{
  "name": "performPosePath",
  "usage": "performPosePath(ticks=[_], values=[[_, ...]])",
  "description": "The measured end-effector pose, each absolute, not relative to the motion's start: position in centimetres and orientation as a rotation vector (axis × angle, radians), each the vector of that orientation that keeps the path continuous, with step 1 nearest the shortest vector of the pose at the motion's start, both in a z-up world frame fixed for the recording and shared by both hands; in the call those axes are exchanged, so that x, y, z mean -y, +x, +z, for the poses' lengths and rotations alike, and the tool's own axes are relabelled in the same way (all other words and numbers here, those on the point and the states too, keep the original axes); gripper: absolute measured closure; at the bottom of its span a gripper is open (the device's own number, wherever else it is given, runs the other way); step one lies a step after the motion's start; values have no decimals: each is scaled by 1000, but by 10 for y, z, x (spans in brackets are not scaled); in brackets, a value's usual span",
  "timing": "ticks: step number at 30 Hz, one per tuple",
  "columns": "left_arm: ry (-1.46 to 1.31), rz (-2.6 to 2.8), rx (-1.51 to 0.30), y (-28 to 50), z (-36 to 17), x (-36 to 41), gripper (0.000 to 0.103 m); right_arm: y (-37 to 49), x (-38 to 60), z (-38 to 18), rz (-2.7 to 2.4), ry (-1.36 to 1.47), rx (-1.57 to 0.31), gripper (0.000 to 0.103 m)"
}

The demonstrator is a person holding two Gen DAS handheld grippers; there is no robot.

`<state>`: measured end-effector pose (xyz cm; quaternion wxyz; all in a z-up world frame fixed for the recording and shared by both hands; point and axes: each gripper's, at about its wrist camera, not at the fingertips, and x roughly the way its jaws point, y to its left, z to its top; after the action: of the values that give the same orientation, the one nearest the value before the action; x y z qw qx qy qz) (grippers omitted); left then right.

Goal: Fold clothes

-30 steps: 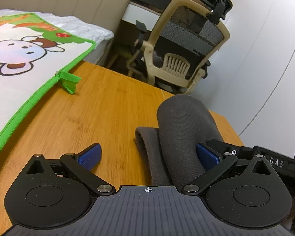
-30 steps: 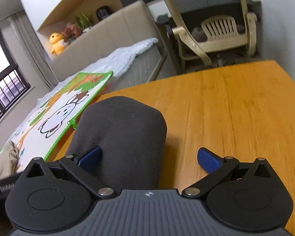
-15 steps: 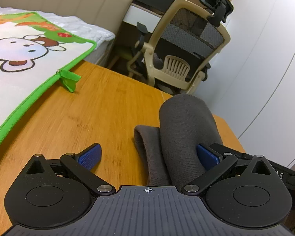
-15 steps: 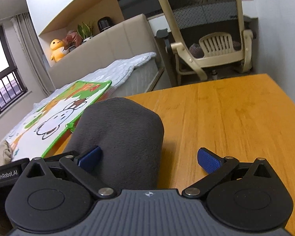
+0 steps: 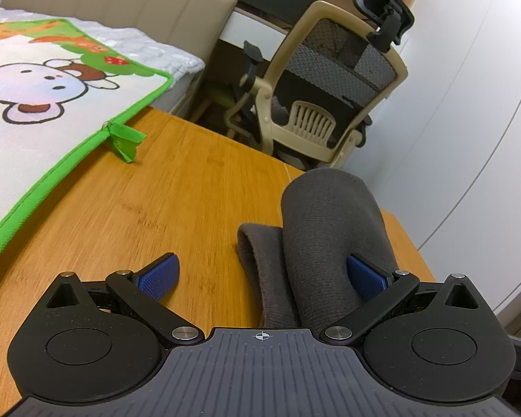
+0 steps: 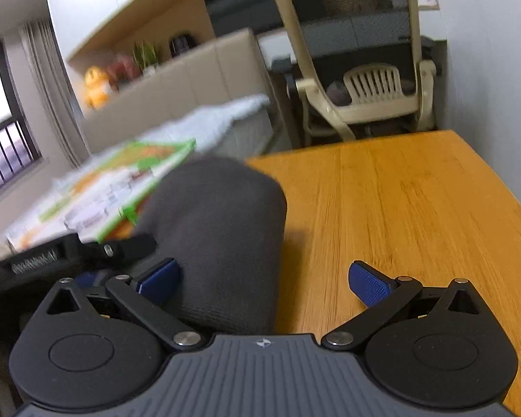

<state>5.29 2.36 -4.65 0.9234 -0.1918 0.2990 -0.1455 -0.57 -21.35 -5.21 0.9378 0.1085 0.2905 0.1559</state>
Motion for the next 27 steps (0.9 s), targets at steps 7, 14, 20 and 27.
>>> performPosePath(ticks=[7, 14, 20, 27], values=[[-396, -302, -612, 52, -46, -24, 0, -7, 212, -53, 310, 206, -597, 0], [-489, -259, -575, 32, -48, -39, 0, -12, 214, -53, 303, 205, -589, 0], [-558, -186, -540, -8, -49, -59, 0, -30, 233, -53, 283, 302, -476, 0], [-525, -189, -550, -52, -46, -63, 0, -61, 247, -53, 235, 321, -443, 0]])
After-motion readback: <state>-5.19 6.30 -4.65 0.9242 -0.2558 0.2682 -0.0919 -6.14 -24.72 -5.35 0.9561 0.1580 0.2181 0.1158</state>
